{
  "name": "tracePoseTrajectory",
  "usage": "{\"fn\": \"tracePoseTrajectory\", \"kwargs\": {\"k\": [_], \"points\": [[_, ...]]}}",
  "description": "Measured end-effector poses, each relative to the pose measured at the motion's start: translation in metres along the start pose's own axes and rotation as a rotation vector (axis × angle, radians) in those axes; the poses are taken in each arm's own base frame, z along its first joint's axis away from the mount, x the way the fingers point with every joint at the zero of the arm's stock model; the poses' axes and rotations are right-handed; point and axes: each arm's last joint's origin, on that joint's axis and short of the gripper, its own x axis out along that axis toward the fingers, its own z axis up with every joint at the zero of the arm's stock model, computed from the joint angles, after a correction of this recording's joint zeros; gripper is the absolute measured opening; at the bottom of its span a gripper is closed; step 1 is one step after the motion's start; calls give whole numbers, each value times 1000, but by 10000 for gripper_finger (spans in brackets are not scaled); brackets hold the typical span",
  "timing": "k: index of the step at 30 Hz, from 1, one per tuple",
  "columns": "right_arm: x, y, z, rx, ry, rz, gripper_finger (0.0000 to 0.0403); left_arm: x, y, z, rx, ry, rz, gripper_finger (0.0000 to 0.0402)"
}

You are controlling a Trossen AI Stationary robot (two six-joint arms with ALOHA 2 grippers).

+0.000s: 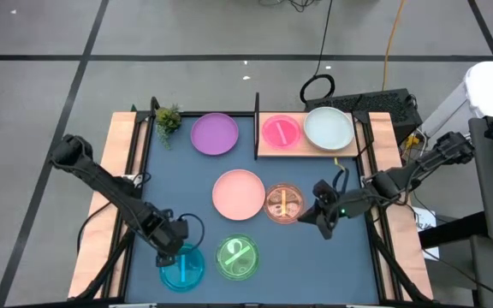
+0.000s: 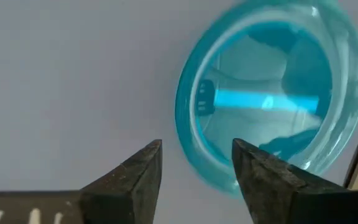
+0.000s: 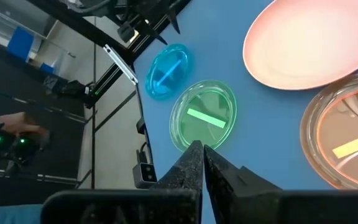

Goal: Place and stack plates onto a shelf
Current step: Stack the transparent blue plate on the transparent pink plate on the shelf

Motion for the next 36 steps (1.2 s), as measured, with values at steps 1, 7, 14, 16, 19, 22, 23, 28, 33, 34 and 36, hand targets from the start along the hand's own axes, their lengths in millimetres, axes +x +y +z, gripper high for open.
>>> {"fn": "tracePoseTrajectory", "kwargs": {"k": [1,7,14,16,19,22,23,28,33,34,36], "points": [[0,0,0,-9,1,1,0,2,0,-1,-17,-16,-14,205],[0,1,-1,-20,5,4,0,18,5,-8,-108,-28,-50,222],[0,1,-1,-45,3,10,0,19,10,-12,-194,-53,10,223],[0,1,-1,-52,6,11,0,20,9,-13,-200,-58,12,223],[0,2,-1,-65,7,13,0,23,7,-17,-206,-61,-8,223],[0,2,-1,-73,6,13,0,29,8,-24,-225,-54,-20,223],[0,2,-1,-76,6,13,0,31,9,-26,-237,-44,-22,223],[0,2,-1,-77,6,13,0,36,10,-37,-258,-13,-17,223],[0,1,-1,-88,6,13,0,39,9,-41,-247,-24,-33,203],[0,1,-1,-88,6,13,0,40,9,-42,-254,-26,-33,193],[0,1,-1,-88,6,13,0,40,10,-44,-273,-28,-30,170]]}}
